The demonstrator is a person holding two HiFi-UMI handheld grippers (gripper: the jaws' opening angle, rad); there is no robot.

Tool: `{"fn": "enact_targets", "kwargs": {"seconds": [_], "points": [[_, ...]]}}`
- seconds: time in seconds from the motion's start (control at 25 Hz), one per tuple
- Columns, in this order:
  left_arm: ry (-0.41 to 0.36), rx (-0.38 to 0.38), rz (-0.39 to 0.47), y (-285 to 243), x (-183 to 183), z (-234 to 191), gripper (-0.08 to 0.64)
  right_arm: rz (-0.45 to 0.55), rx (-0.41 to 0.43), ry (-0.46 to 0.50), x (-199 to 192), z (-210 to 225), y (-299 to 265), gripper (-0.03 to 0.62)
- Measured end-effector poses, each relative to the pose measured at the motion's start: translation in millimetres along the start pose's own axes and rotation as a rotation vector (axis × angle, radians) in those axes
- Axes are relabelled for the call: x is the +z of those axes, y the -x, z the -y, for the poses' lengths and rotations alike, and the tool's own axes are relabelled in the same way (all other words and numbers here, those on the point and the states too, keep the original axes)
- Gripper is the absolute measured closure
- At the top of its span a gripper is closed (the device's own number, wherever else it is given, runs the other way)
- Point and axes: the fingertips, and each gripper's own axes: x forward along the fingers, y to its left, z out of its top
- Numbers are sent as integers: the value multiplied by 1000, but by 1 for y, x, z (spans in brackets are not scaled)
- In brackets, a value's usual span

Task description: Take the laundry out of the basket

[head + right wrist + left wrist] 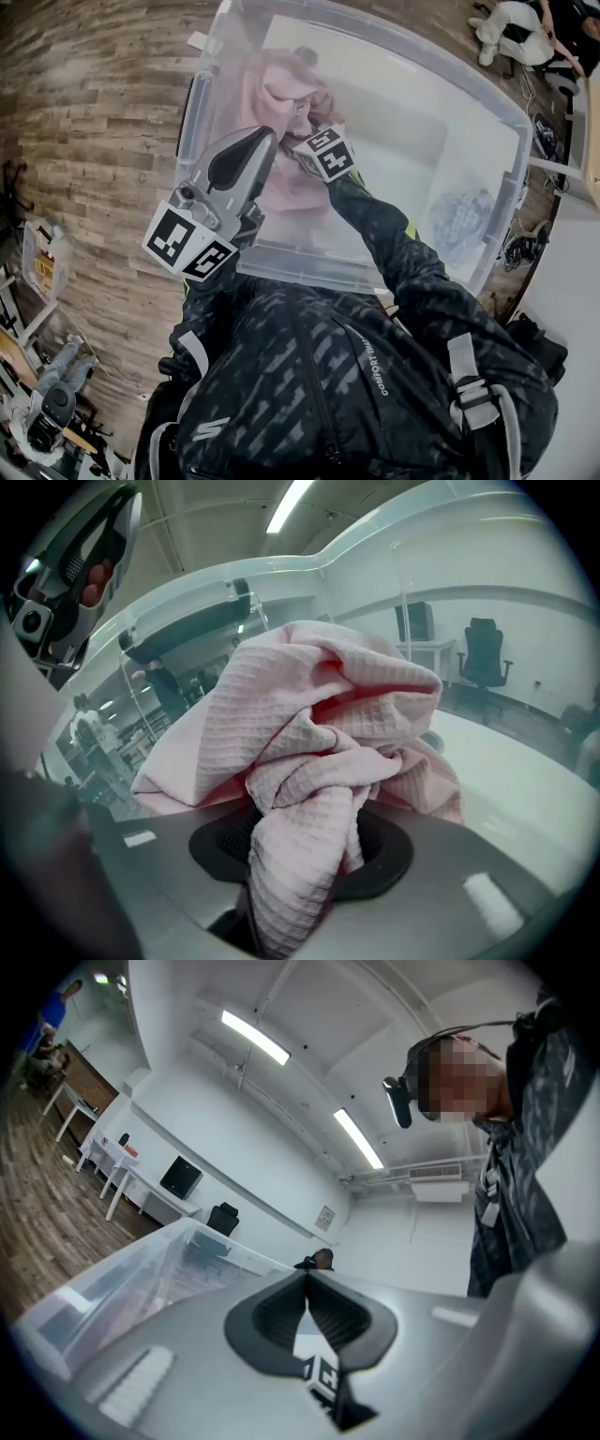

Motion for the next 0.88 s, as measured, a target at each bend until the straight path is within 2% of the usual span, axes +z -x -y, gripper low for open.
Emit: {"fn": "enact_targets", "kwargs": {"seconds": [0.24,0.48,0.88], "points": [[-17,-1,10,4,6,2,555,20,-4,-16,10,-1,7,416],[-43,-14,26,7,15,14,555,86,-13,-8,31,-2,25,422],[-76,6,70,26,33,28,554,200,-2,-11,73,-16,66,426]]}}
